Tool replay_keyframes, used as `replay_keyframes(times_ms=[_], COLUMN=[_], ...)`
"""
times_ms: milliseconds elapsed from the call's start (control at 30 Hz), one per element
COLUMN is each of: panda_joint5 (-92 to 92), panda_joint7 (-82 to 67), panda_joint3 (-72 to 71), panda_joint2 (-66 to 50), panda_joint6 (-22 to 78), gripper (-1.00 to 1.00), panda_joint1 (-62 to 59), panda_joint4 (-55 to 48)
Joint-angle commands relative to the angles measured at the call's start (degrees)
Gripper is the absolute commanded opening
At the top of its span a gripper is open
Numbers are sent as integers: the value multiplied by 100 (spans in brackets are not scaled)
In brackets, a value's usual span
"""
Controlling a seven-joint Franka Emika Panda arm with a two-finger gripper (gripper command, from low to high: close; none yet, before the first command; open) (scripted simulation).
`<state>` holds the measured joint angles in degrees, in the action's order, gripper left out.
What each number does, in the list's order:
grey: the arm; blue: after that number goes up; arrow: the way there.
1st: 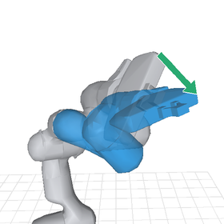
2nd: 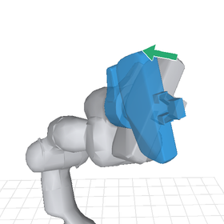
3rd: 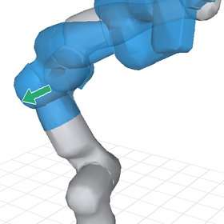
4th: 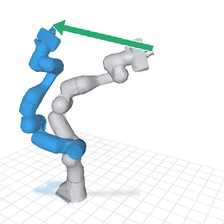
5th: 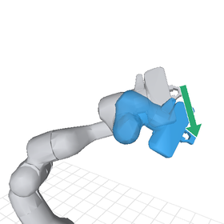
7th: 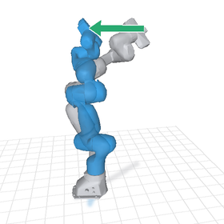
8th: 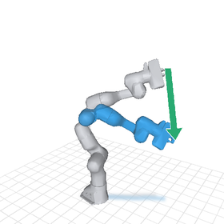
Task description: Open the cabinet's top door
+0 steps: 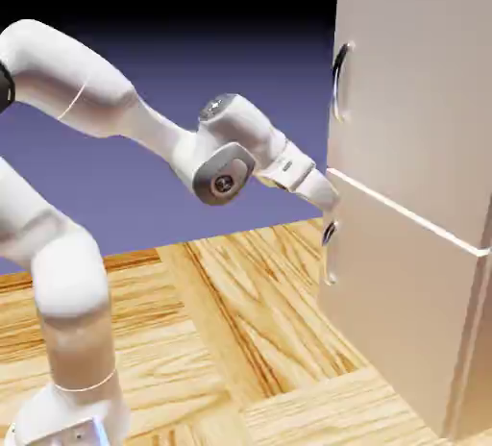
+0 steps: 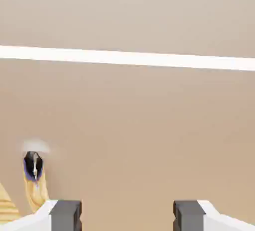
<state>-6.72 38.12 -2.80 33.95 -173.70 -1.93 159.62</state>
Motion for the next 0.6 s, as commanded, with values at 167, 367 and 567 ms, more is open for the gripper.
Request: replay_keyframes(times_ms=[167, 367, 567], panda_joint5=[-1496, -2991, -4486], panda_joint7=[-966, -1931, -2896], panda_joint3=[-623, -1245, -1868], panda_joint2=[288, 575, 863], panda_joint6=[68, 137, 205], gripper=[0, 0, 0], panda_joint1=[-583, -1166, -1749], panda_joint4=[-307, -613, -920])
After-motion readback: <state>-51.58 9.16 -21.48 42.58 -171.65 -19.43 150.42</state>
